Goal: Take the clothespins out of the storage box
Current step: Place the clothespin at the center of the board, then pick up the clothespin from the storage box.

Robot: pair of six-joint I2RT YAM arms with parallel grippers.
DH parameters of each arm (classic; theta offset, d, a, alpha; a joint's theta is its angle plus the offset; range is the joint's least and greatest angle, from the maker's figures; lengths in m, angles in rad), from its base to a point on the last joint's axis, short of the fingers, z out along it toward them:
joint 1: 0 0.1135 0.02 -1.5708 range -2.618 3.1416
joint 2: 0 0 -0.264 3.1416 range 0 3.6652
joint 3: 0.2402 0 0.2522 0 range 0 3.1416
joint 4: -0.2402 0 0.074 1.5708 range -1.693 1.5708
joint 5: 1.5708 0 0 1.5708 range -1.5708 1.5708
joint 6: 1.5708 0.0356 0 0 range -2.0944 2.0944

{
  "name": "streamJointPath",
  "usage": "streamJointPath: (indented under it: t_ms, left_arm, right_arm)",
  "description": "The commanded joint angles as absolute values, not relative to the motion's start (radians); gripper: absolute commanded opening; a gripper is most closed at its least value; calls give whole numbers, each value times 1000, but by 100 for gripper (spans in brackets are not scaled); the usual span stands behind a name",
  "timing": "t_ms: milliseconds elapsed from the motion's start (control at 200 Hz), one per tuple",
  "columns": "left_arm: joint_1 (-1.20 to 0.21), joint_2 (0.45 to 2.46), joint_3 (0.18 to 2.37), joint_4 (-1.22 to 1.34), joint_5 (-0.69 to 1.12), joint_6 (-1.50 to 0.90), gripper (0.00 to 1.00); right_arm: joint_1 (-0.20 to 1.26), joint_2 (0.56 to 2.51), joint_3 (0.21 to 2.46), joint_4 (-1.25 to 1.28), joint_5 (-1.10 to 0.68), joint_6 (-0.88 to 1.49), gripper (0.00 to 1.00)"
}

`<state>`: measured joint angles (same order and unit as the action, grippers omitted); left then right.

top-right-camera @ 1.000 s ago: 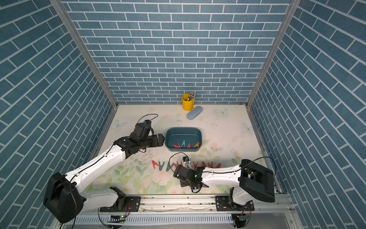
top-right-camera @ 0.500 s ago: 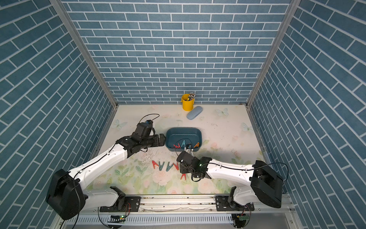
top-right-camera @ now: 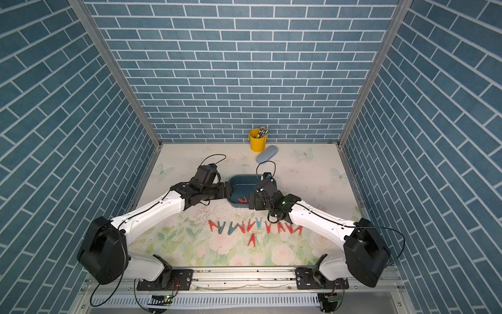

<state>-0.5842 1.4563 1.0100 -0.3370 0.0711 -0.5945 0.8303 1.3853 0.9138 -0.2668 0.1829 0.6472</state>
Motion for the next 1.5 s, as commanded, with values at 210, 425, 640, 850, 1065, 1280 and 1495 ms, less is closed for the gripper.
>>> streamJointPath:
  t_ms: [210,425,640,850,1065,1280,1495]
  left_arm:
    - [-678,1625,1125,-355,13,-632,71]
    - [-741,1780,1228,-400,-2,-619,60]
    - [-765,1921,1335,-457,-11,-579,49]
    - [-775,2027,1412,-511,-36,-552,42]
    - [-767,2107,1509,-545,-85,-557,35]
    - [-731,2170,1605,-540,-104,-561,31]
    - [-721,2172,1667,-557,-88,-558,32]
  right_arm:
    - [644,1413,940,-205,67,521,99]
    - [555,1437,957,-190,-15,470,99]
    - [498,1457,963,-184,-69,435,100]
    - [464,1460,955,-174,-125,426,99]
    - [453,1454,948,-172,-139,426,99]
    - [446,1448,933,-169,-149,431,99]
    - [445,1445,929,-163,-163,434,99]
